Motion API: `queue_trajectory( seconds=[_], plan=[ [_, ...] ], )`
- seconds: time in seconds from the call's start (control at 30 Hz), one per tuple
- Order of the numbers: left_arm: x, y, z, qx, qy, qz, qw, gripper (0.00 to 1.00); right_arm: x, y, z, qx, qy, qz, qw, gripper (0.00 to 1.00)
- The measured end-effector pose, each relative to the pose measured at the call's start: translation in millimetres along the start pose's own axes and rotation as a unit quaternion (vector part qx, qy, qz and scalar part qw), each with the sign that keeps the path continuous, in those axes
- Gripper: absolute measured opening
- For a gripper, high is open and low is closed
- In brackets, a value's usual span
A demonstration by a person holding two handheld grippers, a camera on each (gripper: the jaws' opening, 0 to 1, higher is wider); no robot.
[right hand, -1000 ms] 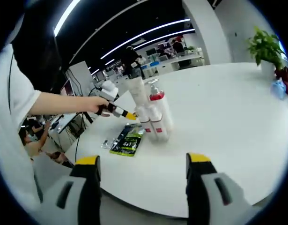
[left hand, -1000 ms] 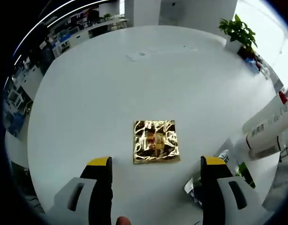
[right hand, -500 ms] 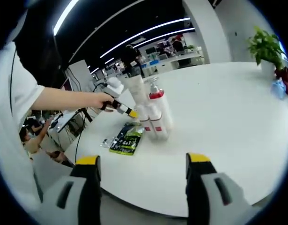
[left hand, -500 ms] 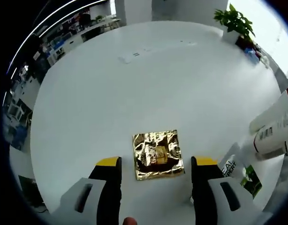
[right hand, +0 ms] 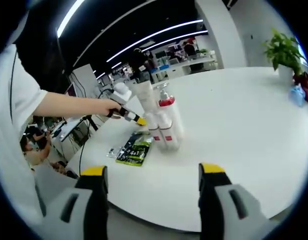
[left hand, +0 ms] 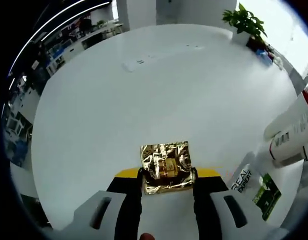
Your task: Arrange the skincare products in the storage area until every visible bottle or jar stands upright without overlapping.
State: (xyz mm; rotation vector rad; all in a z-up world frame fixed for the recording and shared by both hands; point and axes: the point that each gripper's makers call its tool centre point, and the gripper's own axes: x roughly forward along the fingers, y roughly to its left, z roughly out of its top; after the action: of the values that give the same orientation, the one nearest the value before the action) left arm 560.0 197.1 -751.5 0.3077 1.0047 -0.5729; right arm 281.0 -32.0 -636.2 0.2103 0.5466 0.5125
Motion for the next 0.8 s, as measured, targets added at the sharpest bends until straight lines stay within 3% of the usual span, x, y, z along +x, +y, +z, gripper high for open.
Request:
queue_trajectory(
  seconds=[0.4, 0.7, 0.8],
  plan=[
    [-17, 0.6, 9.7, 0.078, -0.005, -0.015, 0.9969, 0.37, 0, 0, 0.9, -0.004, -0.003, 0.001, 1.0000, 0.74],
    [-37, -6.0, 1.2, 0.182, 0.033, -0.050, 0.9815, 0.37, 0, 1, 1.8, -0.007, -0.004, 0.003, 1.0000, 0.74],
    [-43, -5.5, -5.4, 0.218, 0.053, -0.057, 0.9729, 0.37, 0, 2, 2.0, -0.010, -0.005, 0.004, 0.9999, 0.74]
  ],
)
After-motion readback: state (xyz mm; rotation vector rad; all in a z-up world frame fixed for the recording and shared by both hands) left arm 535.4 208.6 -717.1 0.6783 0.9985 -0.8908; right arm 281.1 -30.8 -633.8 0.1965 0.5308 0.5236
